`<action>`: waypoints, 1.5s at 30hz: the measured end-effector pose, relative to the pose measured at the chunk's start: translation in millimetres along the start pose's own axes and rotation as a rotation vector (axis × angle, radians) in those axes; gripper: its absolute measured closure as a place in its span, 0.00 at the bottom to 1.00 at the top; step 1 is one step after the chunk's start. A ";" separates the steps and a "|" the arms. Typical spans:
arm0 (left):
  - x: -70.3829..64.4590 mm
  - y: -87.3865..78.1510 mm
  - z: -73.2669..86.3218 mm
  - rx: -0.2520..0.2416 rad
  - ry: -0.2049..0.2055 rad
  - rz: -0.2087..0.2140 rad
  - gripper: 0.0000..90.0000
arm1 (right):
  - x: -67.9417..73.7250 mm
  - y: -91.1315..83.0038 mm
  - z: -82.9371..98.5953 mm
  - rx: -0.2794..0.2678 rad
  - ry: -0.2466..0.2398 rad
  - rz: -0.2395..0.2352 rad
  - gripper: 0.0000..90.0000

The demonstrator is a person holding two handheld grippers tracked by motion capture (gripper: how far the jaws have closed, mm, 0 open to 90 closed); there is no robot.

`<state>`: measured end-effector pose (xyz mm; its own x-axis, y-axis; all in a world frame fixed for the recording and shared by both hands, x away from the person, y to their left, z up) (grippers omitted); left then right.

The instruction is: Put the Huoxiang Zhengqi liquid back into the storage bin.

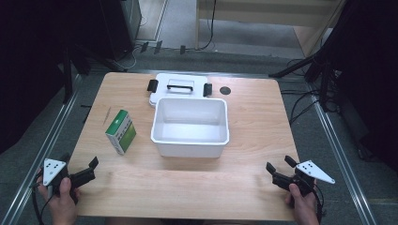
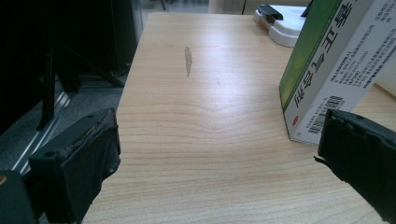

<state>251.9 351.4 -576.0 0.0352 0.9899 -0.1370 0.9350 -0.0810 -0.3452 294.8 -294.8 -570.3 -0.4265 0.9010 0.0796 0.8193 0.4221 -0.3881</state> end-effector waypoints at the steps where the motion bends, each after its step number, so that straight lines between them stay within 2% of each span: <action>1: 0.1 0.0 0.0 0.001 -0.002 0.001 0.00 | -0.1 0.0 0.0 0.000 0.000 0.000 0.17; 14: 0.5 1.1 0.2 0.012 -0.004 -0.005 0.00 | -0.1 0.0 0.0 0.000 0.000 0.000 0.17; 15: 1.0 2.8 1.3 0.040 0.010 -0.015 0.00 | -0.1 -0.2 0.0 -0.001 0.000 0.000 0.17; 16: 1.0 2.8 1.3 0.040 0.010 -0.015 0.00 | -0.1 -0.2 0.0 -0.001 0.000 0.000 0.17; 18: -0.5 5.2 3.2 0.095 0.041 -0.025 0.00 | -0.2 -0.2 -0.1 -0.002 -0.001 0.000 0.17; 19: -0.5 5.2 3.2 0.095 0.041 -0.025 0.00 | -0.2 -0.2 -0.1 -0.002 -0.001 0.000 0.17; 21: -1.7 7.1 4.4 0.142 0.058 -0.031 0.00 | -0.2 -0.3 -0.1 -0.002 0.002 0.000 0.17; 24: -4.3 7.0 3.0 0.225 0.091 -0.007 0.00 | -0.1 -0.6 -0.1 -0.002 0.002 -0.002 0.17; 25: -4.9 6.0 0.1 0.282 0.107 0.003 0.00 | -0.2 -0.6 -0.1 -0.002 0.003 -0.002 0.17; 26: -4.9 6.0 0.1 0.282 0.107 0.003 0.00 | -0.2 -0.6 -0.1 -0.002 0.003 -0.002 0.17; 28: -5.2 2.3 -5.7 0.367 0.147 0.027 0.00 | -0.4 -0.7 -0.2 -0.003 0.002 -0.003 0.17; 30: -3.5 -1.5 -10.5 0.448 0.172 0.014 0.00 | -0.1 -0.7 -0.2 -0.003 0.002 -0.004 0.17; 32: -2.2 -6.0 -15.1 0.512 0.179 0.023 0.00 | 0.0 -0.7 -0.2 -0.003 0.002 -0.004 0.17; 33: -0.8 -8.1 -16.8 0.541 0.186 0.014 0.00 | 0.1 -0.7 -0.2 -0.004 0.001 -0.004 0.17; 34: 1.5 -11.4 -17.9 0.610 0.189 0.005 0.00 | 0.0 -0.8 -0.2 -0.004 0.001 -0.005 0.17; 35: 1.5 -11.4 -17.9 0.610 0.189 0.005 0.00 | -0.1 -1.0 -0.2 -0.003 -0.001 -0.005 0.17; 36: 3.6 -13.1 -17.0 0.666 0.195 -0.004 0.00 | -0.1 -1.0 -0.2 -0.004 -0.001 -0.005 0.17; 37: 4.7 -13.4 -15.7 0.694 0.193 -0.010 0.00 | 0.0 -1.0 -0.2 -0.004 0.000 -0.006 0.17; 38: 4.7 -13.4 -15.7 0.694 0.193 -0.010 0.00 | 0.0 -1.0 -0.2 -0.004 0.000 -0.006 0.17; 40: 7.4 -14.7 -11.8 0.779 0.216 -0.012 0.00 | 0.0 -1.0 -0.2 -0.003 0.000 -0.009 0.17; 41: 7.4 -14.7 -11.8 0.779 0.216 -0.012 0.00 | 0.0 -1.0 -0.2 -0.003 0.000 -0.009 0.17; 42: 7.9 -15.2 -9.2 0.834 0.241 -0.029 0.00 | -0.2 -1.1 -0.2 -0.004 0.000 -0.009 0.17; 43: 7.9 -15.2 -9.2 0.834 0.241 -0.029 0.00 | -0.2 -1.1 -0.2 -0.004 0.000 -0.009 0.17; 44: 6.5 -17.2 -8.4 0.905 0.282 -0.043 0.00 | -0.2 -1.0 -0.2 -0.004 0.001 -0.009 0.17; 45: 6.5 -17.2 -8.4 0.905 0.282 -0.043 0.00 | -0.2 -1.0 -0.2 -0.004 0.001 -0.009 0.17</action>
<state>239.0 360.1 -563.2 0.2017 0.9761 0.0815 0.3129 0.0147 -0.9497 294.1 -295.4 -569.7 -0.4337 0.8971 0.0841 0.8169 0.4308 -0.3835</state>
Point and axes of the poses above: each handheld gripper's, and its own axes: y roughly forward along the jaws, z roughly out of its underside, x roughly to its left, the point moved 7 cm from there along y, roughly forward along the jaws, and after that the axes turned 4 degrees about -y, right-handed, at the moved point
